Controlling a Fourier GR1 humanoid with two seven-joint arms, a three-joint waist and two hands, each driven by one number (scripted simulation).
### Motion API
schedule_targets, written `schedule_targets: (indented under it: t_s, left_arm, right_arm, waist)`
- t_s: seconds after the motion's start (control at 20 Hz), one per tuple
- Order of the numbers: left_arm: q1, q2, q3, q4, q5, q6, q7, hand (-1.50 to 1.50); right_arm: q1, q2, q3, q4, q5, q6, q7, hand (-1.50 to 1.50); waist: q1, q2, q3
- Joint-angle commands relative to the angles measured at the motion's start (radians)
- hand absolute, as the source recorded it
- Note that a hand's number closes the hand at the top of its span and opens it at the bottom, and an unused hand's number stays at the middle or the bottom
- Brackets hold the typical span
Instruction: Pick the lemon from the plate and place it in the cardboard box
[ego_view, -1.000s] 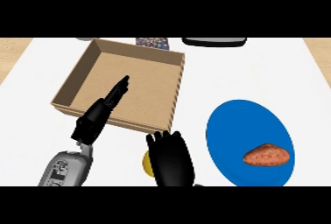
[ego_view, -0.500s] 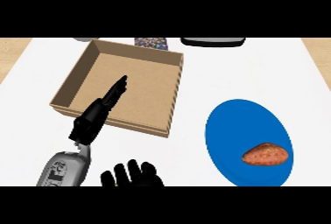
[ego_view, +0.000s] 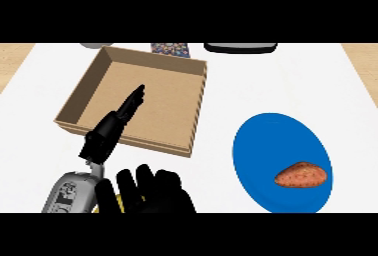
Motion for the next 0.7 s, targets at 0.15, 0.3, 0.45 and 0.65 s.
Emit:
schedule_targets:
  t_s: [0.15, 0.3, 0.45, 0.65]
  left_arm:
    - [0.018, 0.017, 0.030, 0.034, 0.019, -0.016, -0.052, 0.00]
    - [0.032, -0.007, -0.010, 0.019, -0.008, -0.005, -0.045, 0.00]
    - [0.060, 0.028, 0.011, 0.000, 0.002, -0.026, -0.068, 0.00]
    - [-0.017, -0.004, 0.004, -0.060, 0.007, -0.005, 0.069, 0.00]
  right_arm:
    - [-0.123, 0.016, -0.141, 0.066, -0.046, 0.032, 0.188, 1.50]
    - [-0.215, 0.016, -0.186, 0.131, -0.098, 0.005, 0.213, 1.50]
    - [-0.246, 0.016, -0.247, 0.175, -0.148, -0.017, 0.176, 1.50]
    - [-0.297, 0.016, -0.332, 0.319, -0.181, -0.091, 0.082, 1.50]
  waist:
    - [-0.009, 0.005, 0.000]
    - [0.006, 0.004, 0.000]
    - [0.006, 0.006, 0.001]
    - [0.008, 0.008, 0.002]
